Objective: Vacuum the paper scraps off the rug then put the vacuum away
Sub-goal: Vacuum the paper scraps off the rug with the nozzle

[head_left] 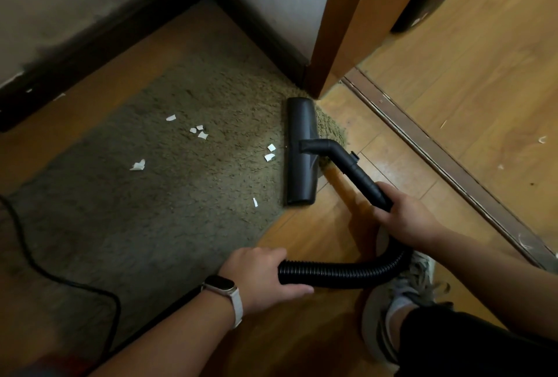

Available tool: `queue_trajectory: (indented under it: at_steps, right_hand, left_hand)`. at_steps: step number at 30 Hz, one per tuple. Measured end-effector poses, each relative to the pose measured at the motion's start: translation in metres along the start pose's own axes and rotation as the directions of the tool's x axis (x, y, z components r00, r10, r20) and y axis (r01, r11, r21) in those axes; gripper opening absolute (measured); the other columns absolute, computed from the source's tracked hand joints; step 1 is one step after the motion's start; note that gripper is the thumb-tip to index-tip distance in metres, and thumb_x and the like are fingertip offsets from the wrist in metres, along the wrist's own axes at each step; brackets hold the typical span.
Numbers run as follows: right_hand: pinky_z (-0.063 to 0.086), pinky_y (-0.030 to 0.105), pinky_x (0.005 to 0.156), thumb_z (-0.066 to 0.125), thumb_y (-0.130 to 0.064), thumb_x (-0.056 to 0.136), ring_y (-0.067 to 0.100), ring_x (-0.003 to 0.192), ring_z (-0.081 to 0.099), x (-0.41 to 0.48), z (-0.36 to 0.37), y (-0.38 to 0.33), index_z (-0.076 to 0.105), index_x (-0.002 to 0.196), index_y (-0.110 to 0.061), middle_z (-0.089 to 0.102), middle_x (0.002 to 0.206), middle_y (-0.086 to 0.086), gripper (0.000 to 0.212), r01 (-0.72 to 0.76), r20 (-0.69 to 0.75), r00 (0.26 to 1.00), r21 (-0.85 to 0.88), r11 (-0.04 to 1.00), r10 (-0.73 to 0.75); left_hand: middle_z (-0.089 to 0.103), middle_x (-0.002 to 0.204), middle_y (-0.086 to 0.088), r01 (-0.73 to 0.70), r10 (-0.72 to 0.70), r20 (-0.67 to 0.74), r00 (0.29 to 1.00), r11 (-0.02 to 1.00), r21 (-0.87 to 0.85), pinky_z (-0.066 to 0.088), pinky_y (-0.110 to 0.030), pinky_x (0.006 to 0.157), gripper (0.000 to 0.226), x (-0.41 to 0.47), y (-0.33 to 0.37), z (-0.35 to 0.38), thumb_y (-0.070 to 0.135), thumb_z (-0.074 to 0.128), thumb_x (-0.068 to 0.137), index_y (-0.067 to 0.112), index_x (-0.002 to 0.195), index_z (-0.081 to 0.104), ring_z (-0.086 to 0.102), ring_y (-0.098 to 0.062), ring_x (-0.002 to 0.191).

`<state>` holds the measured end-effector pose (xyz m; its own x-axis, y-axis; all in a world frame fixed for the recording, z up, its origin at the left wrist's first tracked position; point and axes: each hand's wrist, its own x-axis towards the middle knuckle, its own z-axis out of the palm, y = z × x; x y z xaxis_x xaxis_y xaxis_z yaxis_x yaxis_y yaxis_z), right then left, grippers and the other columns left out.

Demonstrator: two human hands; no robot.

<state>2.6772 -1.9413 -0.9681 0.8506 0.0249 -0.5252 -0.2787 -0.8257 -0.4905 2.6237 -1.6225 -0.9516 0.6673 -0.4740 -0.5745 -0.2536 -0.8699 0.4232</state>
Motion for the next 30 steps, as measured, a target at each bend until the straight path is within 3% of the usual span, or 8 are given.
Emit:
queue_trajectory:
  at_steps: [6, 9, 13, 18, 21, 25, 30]
  right_hand:
    - [0.053, 0.032, 0.068, 0.065, -0.028, 0.091, 0.010, 0.074, 0.065, 0.025, 0.003, -0.018, 0.049, 0.117, -0.039, 0.065, 0.084, -0.007, 0.032, 0.035, 0.095, 0.995, -0.040, 0.999, -0.031]
    - [0.045, 0.025, 0.060, 0.065, -0.028, 0.090, 0.005, 0.070, 0.061, 0.040, 0.005, -0.028, 0.050, 0.115, -0.038, 0.062, 0.079, -0.008, 0.031, 0.088, 0.108, 0.991, -0.097, 0.991, -0.078]
    - [0.045, 0.031, 0.059, 0.064, -0.033, 0.089, 0.009, 0.067, 0.059, 0.059, 0.010, -0.050, 0.048, 0.109, -0.036, 0.060, 0.076, -0.007, 0.026, 0.207, 0.177, 0.969, -0.182, 0.961, -0.175]
    - [0.036, 0.027, 0.055, 0.063, -0.035, 0.087, 0.003, 0.063, 0.052, 0.067, 0.010, -0.067, 0.043, 0.113, -0.042, 0.053, 0.073, -0.011, 0.033, 0.321, 0.200, 0.939, -0.229, 0.919, -0.278]
    - [0.042, 0.028, 0.056, 0.065, -0.029, 0.087, 0.008, 0.064, 0.058, 0.062, 0.005, -0.060, 0.046, 0.111, -0.043, 0.058, 0.073, -0.009, 0.034, 0.270, 0.112, 0.961, -0.158, 0.950, -0.254]
    - [0.035, 0.022, 0.051, 0.068, -0.027, 0.088, 0.005, 0.060, 0.057, 0.053, -0.005, -0.041, 0.051, 0.112, -0.036, 0.058, 0.069, -0.008, 0.030, 0.133, -0.005, 0.991, -0.119, 0.984, -0.135]
    - [0.039, 0.026, 0.053, 0.066, -0.027, 0.090, 0.010, 0.063, 0.059, 0.039, -0.005, -0.026, 0.052, 0.110, -0.035, 0.060, 0.073, -0.005, 0.026, 0.089, 0.028, 0.996, -0.126, 0.988, -0.086]
  left_hand:
    - [0.055, 0.077, 0.014, 0.050, -0.050, -0.024, 0.998, 0.999, 0.016, 0.049, -0.024, 0.065, 0.071, -0.004, -0.012, -0.011, 0.097, 0.031, 0.063, 0.033, 0.088, 0.050, 0.054, -0.002, 0.071]
    - [0.055, 0.077, 0.015, 0.052, -0.052, -0.040, 0.998, 0.999, 0.008, 0.044, -0.022, 0.060, 0.072, -0.003, -0.018, -0.017, 0.098, 0.030, 0.063, 0.034, 0.088, 0.051, 0.052, 0.000, 0.070]
    - [0.055, 0.078, 0.016, 0.057, -0.058, -0.060, 0.997, 0.998, -0.017, 0.045, -0.021, 0.063, 0.071, -0.007, -0.030, -0.017, 0.097, 0.031, 0.064, 0.034, 0.090, 0.053, 0.053, 0.001, 0.070]
    - [0.054, 0.077, 0.017, 0.038, -0.039, -0.091, 0.995, 0.999, -0.014, 0.040, -0.019, 0.059, 0.071, -0.007, -0.035, -0.017, 0.099, 0.029, 0.065, 0.036, 0.090, 0.051, 0.052, 0.002, 0.069]
    - [0.053, 0.075, 0.016, 0.060, -0.061, -0.081, 0.995, 0.998, -0.017, 0.040, -0.020, 0.057, 0.070, -0.006, -0.035, -0.015, 0.099, 0.029, 0.064, 0.035, 0.086, 0.048, 0.050, 0.001, 0.066]
    - [0.054, 0.076, 0.015, 0.083, -0.084, -0.086, 0.993, 0.996, -0.020, 0.050, -0.024, 0.063, 0.074, 0.000, -0.030, -0.013, 0.100, 0.027, 0.062, 0.035, 0.088, 0.049, 0.053, 0.000, 0.067]
    - [0.058, 0.082, 0.016, 0.057, -0.058, -0.044, 0.997, 0.998, -0.025, 0.052, -0.029, 0.073, 0.078, 0.006, -0.021, -0.012, 0.100, 0.026, 0.059, 0.035, 0.095, 0.052, 0.058, -0.004, 0.076]
